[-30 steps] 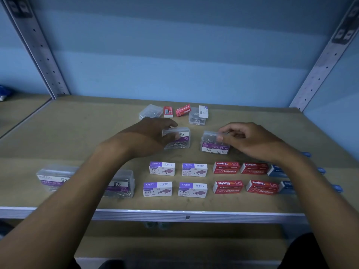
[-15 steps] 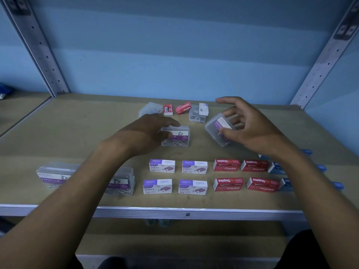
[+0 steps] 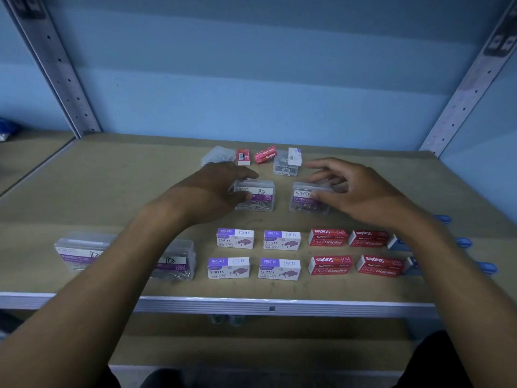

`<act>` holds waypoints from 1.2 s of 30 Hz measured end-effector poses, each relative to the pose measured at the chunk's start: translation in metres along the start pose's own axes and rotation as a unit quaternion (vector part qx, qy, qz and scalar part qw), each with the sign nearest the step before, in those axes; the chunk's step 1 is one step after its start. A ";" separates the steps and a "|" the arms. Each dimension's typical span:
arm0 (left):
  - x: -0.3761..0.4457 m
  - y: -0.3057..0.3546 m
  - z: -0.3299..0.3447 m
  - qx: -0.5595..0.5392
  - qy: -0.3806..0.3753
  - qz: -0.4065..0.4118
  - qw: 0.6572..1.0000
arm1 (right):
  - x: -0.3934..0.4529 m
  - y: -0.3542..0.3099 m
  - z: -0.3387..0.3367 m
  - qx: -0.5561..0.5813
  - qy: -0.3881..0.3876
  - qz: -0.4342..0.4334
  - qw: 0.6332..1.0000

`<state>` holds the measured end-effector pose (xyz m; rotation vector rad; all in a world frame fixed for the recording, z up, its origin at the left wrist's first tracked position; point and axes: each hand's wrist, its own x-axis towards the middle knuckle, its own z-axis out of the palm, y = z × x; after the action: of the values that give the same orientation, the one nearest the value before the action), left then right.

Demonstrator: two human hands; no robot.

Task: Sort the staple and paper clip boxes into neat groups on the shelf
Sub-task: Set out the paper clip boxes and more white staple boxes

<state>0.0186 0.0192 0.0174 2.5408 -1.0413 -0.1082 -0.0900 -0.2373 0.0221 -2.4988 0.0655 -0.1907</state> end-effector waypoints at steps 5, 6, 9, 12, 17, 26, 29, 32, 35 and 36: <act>0.001 -0.006 -0.001 -0.003 0.030 0.008 1.000 | -0.002 0.009 -0.004 -0.045 -0.013 0.049 0.998; 0.000 -0.007 -0.002 -0.008 0.038 0.010 0.999 | -0.002 0.008 -0.003 -0.046 -0.009 0.052 0.998; -0.005 -0.013 -0.008 -0.015 0.048 0.013 0.999 | 0.000 0.003 -0.001 -0.034 0.019 0.049 0.998; -0.016 -0.027 -0.018 -0.017 0.058 0.008 0.998 | 0.003 -0.010 0.006 -0.020 0.043 0.038 0.998; -0.047 -0.055 -0.041 0.017 0.074 -0.018 0.997 | 0.009 -0.044 0.028 -0.010 0.045 0.000 0.999; -0.096 -0.091 -0.067 0.043 0.092 -0.053 0.993 | 0.016 -0.103 0.071 0.026 0.030 -0.061 0.997; -0.108 -0.099 -0.070 0.048 0.092 -0.054 0.993 | 0.017 -0.117 0.082 0.019 0.017 -0.081 0.996; -0.117 -0.105 -0.072 0.046 0.094 -0.067 0.992 | 0.016 -0.125 0.092 0.013 0.006 -0.095 0.995; -0.123 -0.111 -0.073 0.038 0.092 -0.075 0.992 | 0.016 -0.129 0.099 0.016 -0.013 -0.103 0.994; -0.125 -0.112 -0.073 0.035 0.091 -0.079 0.992 | 0.016 -0.130 0.101 0.018 -0.020 -0.105 0.994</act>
<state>0.0185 0.2016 0.0327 2.6355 -0.7885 0.1166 -0.0588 -0.0747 0.0207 -2.4702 -0.2153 -0.2267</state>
